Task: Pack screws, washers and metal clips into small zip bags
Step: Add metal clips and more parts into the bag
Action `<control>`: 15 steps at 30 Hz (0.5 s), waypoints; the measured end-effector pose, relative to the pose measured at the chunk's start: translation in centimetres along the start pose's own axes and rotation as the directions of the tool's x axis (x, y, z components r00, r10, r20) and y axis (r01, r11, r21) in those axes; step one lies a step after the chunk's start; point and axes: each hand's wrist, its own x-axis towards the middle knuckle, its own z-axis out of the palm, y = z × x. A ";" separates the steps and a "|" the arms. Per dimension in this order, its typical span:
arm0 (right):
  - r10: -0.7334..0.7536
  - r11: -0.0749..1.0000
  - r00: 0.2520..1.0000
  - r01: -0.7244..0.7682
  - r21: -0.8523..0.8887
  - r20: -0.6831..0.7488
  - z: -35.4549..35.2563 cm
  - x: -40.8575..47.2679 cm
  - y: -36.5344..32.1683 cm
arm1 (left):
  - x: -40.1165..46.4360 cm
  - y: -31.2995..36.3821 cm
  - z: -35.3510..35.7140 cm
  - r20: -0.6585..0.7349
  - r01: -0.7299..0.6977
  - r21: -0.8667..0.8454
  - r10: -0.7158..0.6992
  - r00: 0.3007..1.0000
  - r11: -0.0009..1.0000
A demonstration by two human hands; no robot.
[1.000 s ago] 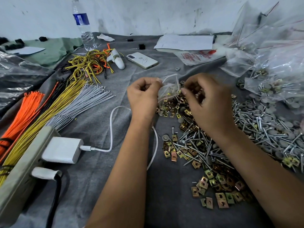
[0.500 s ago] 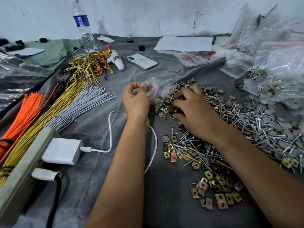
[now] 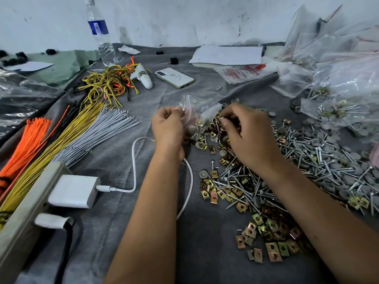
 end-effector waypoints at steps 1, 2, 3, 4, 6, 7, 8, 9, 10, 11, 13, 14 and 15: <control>0.021 1.000 0.999 -0.020 0.019 -0.045 -0.1 0.0 0.0 | 0.1 -0.2 0.1 -0.016 -0.085 0.041 0.086 0.996 0.996; 0.046 0.998 0.995 -0.043 0.034 -0.089 -0.2 0.0 0.0 | 0.1 -0.4 0.3 -0.022 -0.192 0.099 0.195 0.981 0.976; 0.075 0.996 0.989 -0.068 0.053 -0.129 -0.4 0.0 0.0 | 0.1 -0.6 0.5 -0.002 -0.304 0.184 0.310 0.951 0.935; 0.104 0.993 0.982 -0.092 0.077 -0.160 -0.6 0.1 0.0 | 0.0 -1.0 0.7 0.050 -0.398 0.280 0.400 0.915 0.874; 0.133 0.988 0.972 -0.114 0.105 -0.192 -1.1 0.2 0.2 | -0.1 -1.6 0.9 0.173 -0.488 0.433 0.462 0.870 0.758; 0.127 0.989 0.973 -0.110 0.096 -0.192 -1.4 0.3 0.3 | -0.1 -1.9 0.9 0.211 -0.488 0.477 0.444 0.871 0.731; 0.113 0.992 0.977 -0.100 0.077 -0.182 -1.7 0.5 0.4 | 0.0 -2.1 0.8 0.234 -0.470 0.492 0.409 0.882 0.733; 0.097 0.994 0.982 -0.089 0.057 -0.162 -2.1 0.6 0.5 | 0.0 -2.2 0.7 0.247 -0.440 0.493 0.364 0.898 0.750; 0.081 0.996 0.987 -0.075 0.042 -0.137 -2.4 0.6 0.7 | 0.1 -2.1 0.6 0.250 -0.404 0.486 0.319 0.914 0.775; 0.061 0.998 0.992 -0.057 0.034 -0.107 -2.8 0.6 0.8 | 0.0 -2.0 0.5 0.247 -0.363 0.469 0.275 0.929 0.805; -0.010 1.000 0.999 0.011 0.027 -0.039 -3.3 0.4 0.9 | 0.0 -1.4 0.2 0.233 -0.250 0.374 0.171 0.957 0.893; -0.066 0.998 0.998 0.066 0.023 -0.003 -3.4 0.1 0.9 | 0.1 -1.2 0.0 0.233 -0.189 0.326 0.115 0.966 0.926; -0.130 0.991 0.991 0.129 0.023 0.035 -3.5 -0.1 0.8 | 0.2 -1.0 -0.1 0.246 -0.146 0.305 0.070 0.967 0.941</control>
